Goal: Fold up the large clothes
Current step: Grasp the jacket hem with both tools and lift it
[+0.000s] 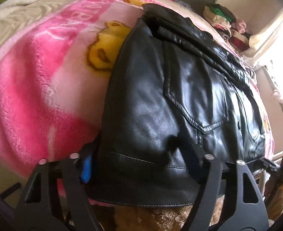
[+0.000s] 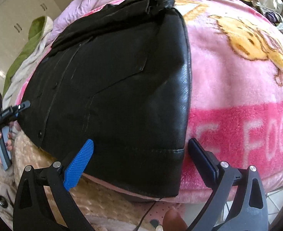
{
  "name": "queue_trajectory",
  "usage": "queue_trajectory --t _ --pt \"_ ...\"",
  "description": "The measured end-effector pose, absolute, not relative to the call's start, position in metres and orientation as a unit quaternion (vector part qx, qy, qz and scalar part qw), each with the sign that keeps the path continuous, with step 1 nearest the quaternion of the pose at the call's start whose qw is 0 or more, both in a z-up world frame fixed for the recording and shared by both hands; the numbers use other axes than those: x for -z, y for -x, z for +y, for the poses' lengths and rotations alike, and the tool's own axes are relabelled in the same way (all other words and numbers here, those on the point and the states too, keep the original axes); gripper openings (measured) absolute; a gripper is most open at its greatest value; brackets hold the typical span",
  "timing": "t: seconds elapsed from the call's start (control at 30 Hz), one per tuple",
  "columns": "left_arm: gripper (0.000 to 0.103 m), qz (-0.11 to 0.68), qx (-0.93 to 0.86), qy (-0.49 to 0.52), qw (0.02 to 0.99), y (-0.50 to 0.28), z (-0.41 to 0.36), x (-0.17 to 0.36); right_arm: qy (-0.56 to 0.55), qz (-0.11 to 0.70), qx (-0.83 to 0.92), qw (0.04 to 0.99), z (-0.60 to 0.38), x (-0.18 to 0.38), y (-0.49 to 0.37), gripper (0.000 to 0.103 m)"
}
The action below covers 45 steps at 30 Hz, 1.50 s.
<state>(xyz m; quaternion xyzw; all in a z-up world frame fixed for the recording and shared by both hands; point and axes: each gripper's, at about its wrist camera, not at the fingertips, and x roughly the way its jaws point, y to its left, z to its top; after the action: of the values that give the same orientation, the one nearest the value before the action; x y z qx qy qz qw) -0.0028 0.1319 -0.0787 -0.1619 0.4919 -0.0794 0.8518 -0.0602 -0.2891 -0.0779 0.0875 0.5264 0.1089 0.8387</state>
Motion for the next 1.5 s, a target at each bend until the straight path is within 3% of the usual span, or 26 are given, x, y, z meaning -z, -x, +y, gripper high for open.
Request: queue_trajectory --t 0.07,0.13,0.23,0.33,0.73,1.17,1.5 --pt "0.047 0.487 0.076 0.178 0.852 0.003 0.138 0.077 -0.072 0.525 -0.113 0.841 -0.287 0.076 0.062 0.081" --pt "0.033 0.48 0.08 0.195 0.851 0.005 0.144 0.075 -0.069 0.52 -0.119 0.843 -0.287 0.073 0.065 0.063" --pt "0.019 0.473 0.088 0.205 0.852 0.007 0.145 0.069 -0.083 0.498 -0.144 0.851 -0.289 0.06 0.07 0.034" --pt "0.011 0.464 0.096 0.2 0.858 0.006 0.141 0.057 -0.099 0.46 -0.168 0.866 -0.289 0.04 0.073 0.023" --pt "0.005 0.404 0.139 0.199 0.882 0.02 0.135 -0.004 -0.211 0.367 -0.217 0.88 -0.331 -0.002 0.085 0.016" --pt "0.005 0.375 0.167 0.201 0.889 0.062 0.13 -0.033 -0.192 0.334 -0.239 0.891 -0.346 -0.041 0.135 0.016" --pt "0.007 0.351 0.156 0.201 0.901 0.018 0.125 -0.068 -0.296 0.271 -0.244 0.883 -0.368 -0.062 0.097 0.016"
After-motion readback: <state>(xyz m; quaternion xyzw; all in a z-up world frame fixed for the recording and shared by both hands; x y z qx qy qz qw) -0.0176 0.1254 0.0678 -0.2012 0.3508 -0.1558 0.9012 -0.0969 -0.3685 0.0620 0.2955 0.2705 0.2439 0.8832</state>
